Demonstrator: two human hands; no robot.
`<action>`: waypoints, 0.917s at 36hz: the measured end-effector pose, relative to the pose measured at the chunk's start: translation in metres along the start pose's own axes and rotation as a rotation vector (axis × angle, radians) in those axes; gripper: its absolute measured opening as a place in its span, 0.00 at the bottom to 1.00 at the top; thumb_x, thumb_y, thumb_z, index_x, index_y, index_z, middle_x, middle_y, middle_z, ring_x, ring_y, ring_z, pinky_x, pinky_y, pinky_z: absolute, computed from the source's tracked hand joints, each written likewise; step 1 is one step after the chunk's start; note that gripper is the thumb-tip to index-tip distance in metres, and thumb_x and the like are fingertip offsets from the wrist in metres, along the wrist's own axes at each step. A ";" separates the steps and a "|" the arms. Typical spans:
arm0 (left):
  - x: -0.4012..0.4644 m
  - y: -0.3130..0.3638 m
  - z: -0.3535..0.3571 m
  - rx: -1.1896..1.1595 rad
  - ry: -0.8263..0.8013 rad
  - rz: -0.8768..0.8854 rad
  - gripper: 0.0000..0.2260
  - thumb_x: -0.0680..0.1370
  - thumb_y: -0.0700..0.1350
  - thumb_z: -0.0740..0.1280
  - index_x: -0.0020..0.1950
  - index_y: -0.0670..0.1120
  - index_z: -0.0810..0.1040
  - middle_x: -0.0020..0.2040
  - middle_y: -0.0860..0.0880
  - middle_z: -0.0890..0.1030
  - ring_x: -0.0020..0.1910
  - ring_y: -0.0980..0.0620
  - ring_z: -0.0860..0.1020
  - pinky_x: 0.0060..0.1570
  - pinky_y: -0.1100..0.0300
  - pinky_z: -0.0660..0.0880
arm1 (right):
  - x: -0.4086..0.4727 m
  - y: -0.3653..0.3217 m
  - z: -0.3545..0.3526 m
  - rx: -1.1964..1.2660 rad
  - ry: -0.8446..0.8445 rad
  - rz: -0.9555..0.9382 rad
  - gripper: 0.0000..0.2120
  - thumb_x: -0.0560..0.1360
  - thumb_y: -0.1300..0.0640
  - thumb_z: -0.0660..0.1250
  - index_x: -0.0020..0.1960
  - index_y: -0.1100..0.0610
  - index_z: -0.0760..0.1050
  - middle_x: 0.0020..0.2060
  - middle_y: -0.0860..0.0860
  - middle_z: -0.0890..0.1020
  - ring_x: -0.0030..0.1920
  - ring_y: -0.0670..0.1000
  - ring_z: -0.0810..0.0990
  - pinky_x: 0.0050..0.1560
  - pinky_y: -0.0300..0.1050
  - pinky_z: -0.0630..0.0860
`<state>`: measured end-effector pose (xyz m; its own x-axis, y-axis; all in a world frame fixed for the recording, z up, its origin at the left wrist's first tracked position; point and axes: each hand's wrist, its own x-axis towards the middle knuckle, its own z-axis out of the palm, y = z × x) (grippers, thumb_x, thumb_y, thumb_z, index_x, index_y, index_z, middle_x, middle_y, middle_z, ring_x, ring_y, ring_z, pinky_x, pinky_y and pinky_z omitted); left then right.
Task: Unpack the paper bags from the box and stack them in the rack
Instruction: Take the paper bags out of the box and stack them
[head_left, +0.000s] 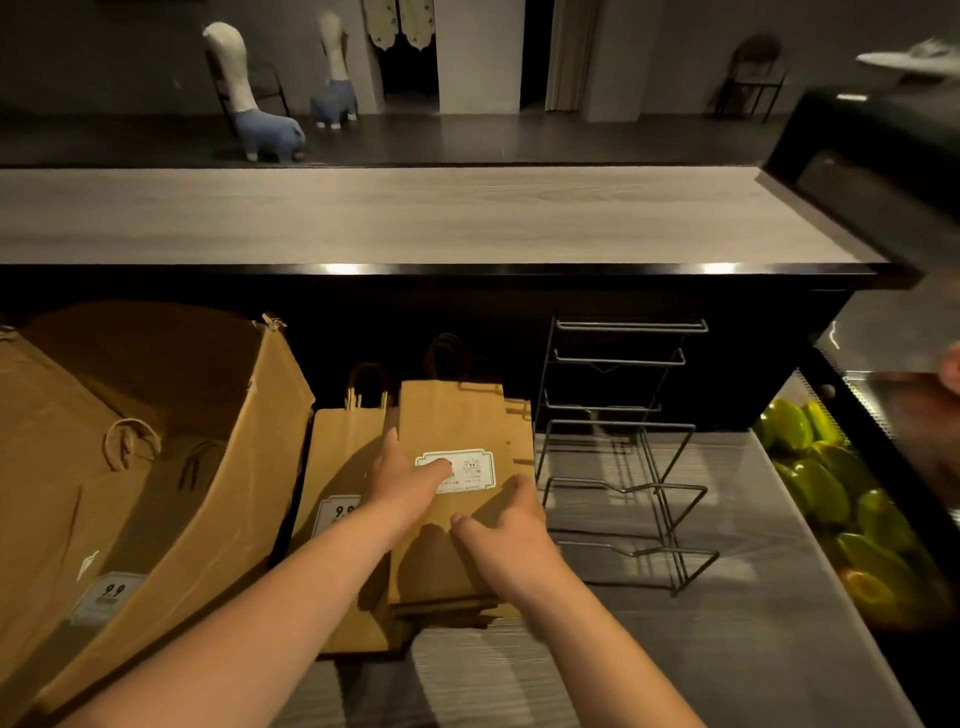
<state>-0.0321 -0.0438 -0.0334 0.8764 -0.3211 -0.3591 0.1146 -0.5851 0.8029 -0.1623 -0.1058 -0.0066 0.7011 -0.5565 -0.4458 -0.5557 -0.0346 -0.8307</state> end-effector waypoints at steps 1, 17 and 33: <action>0.000 0.000 0.003 -0.001 0.002 0.007 0.40 0.71 0.48 0.71 0.78 0.50 0.55 0.74 0.45 0.66 0.70 0.41 0.67 0.68 0.44 0.67 | -0.001 0.000 -0.001 0.003 0.007 0.004 0.44 0.74 0.46 0.68 0.78 0.52 0.43 0.75 0.53 0.56 0.73 0.56 0.62 0.71 0.54 0.66; -0.005 -0.003 0.008 -0.032 -0.096 0.152 0.35 0.74 0.40 0.71 0.76 0.52 0.58 0.65 0.52 0.73 0.62 0.51 0.73 0.55 0.61 0.72 | -0.006 0.007 0.011 0.019 0.093 0.065 0.45 0.75 0.49 0.66 0.78 0.55 0.39 0.76 0.53 0.53 0.76 0.54 0.55 0.73 0.48 0.58; -0.007 0.006 0.014 0.240 -0.011 0.090 0.32 0.77 0.40 0.68 0.78 0.48 0.57 0.72 0.47 0.69 0.69 0.44 0.70 0.66 0.49 0.70 | 0.037 -0.008 0.021 -0.039 0.225 0.295 0.44 0.74 0.41 0.66 0.79 0.57 0.46 0.77 0.53 0.55 0.76 0.57 0.52 0.73 0.58 0.56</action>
<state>-0.0440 -0.0552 -0.0329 0.8726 -0.3873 -0.2976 -0.0790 -0.7132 0.6965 -0.1227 -0.1087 -0.0237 0.3952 -0.7156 -0.5759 -0.7386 0.1251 -0.6624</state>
